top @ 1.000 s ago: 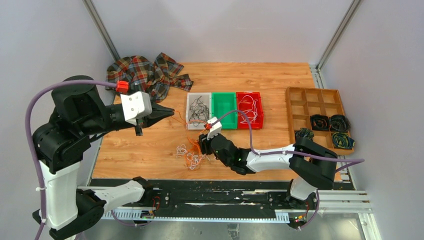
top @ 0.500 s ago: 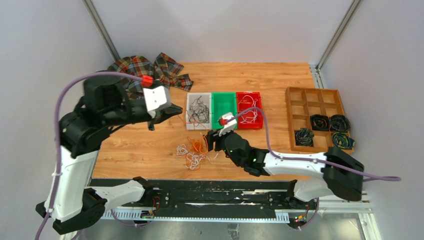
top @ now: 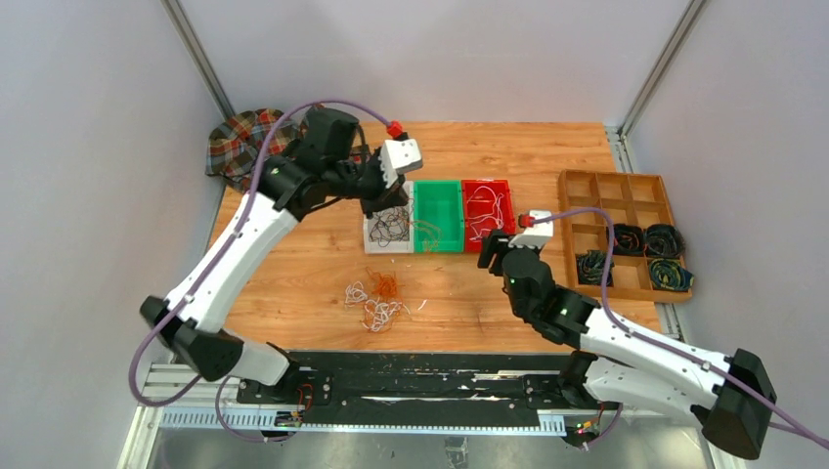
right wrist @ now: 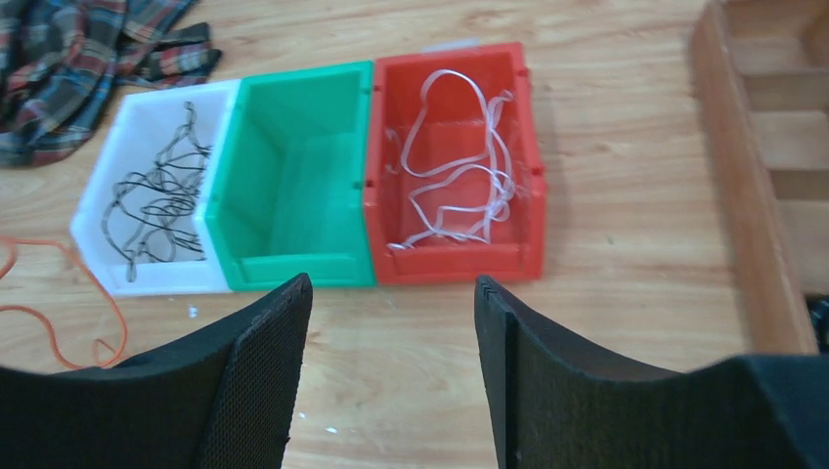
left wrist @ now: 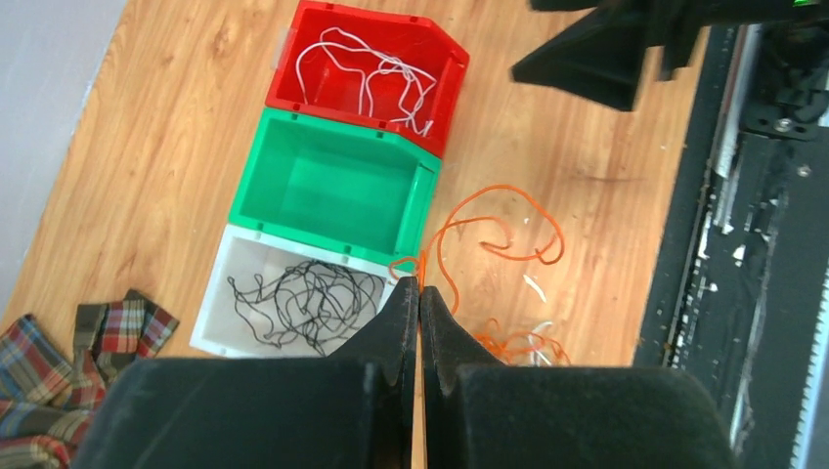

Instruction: Untangle the cables

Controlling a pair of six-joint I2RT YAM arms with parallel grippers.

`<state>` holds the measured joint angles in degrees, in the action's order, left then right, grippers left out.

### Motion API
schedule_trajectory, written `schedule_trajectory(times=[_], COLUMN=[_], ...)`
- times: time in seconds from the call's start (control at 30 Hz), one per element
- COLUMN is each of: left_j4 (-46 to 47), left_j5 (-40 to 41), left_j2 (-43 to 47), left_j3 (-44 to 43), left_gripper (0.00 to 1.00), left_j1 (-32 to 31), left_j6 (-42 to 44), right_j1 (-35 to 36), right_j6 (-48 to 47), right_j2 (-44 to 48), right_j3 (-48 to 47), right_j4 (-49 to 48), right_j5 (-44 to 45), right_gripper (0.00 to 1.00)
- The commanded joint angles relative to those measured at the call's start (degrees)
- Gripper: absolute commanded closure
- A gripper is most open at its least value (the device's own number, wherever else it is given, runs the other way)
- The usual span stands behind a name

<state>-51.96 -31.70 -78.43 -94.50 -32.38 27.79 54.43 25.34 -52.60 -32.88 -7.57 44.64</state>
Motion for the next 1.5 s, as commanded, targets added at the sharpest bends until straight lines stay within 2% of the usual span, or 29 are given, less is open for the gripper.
schedule_trajectory(times=[0.0, 0.33, 0.57, 0.8, 1.13, 1.33, 1.47], left_j4=[7.09, 12.90, 15.43, 16.03, 22.05, 20.58, 14.28], left_j5=[0.60, 8.01, 10.93, 13.68, 16.29, 21.19, 22.27], left_j2=[-7.11, -26.99, -38.14, -41.98, -41.56, -40.81, -38.07], left_j3=[-2.57, -10.96, -17.05, -14.12, -5.32, -5.59, -8.92], left_gripper=[1.00, 0.99, 0.99, 0.97, 0.97, 0.73, 0.44], left_j1=[-0.31, -0.92, -1.06, -1.90, -6.35, -6.91, -6.80], left_j6=[1.61, 5.28, 3.34, 3.18, -0.51, -1.66, 0.63], right_j1=[-1.85, -2.82, -3.22, -4.22, -4.42, -4.37, -4.38], right_j6=[3.41, 0.64, -0.51, -1.71, -1.24, -1.45, -2.05], right_j2=[5.78, 10.47, 10.54, 9.58, 10.24, 12.33, 13.47], right_j3=[2.92, 3.44, 3.50, 2.32, 1.00, -0.05, -0.54], right_j4=[7.33, 11.06, 11.75, 11.65, 12.05, 14.54, 14.80], right_j5=[4.86, 5.92, 5.59, 3.91, 1.76, 1.59, 1.46], right_gripper=[0.39, 0.40, 0.40, 0.39, 0.40, 0.40, 0.40])
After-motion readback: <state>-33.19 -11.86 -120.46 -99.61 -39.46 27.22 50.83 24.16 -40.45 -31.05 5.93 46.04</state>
